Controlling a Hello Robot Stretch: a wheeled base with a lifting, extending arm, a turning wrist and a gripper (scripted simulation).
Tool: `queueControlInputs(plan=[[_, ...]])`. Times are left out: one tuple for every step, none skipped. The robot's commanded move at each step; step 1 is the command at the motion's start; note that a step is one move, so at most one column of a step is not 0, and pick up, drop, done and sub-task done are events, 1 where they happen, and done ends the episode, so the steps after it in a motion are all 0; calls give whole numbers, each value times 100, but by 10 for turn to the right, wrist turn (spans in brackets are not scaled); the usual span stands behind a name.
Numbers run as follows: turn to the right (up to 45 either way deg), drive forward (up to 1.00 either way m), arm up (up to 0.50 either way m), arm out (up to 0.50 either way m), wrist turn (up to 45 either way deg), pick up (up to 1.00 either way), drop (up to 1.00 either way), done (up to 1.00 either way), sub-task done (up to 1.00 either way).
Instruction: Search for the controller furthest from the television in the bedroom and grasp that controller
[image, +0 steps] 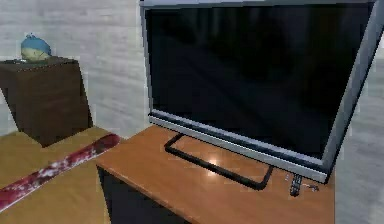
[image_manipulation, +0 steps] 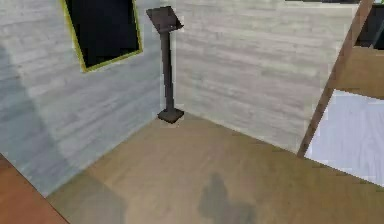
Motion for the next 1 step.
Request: queueControlInputs(plan=[[-450,0,0,0,0,0,0,0,0]])
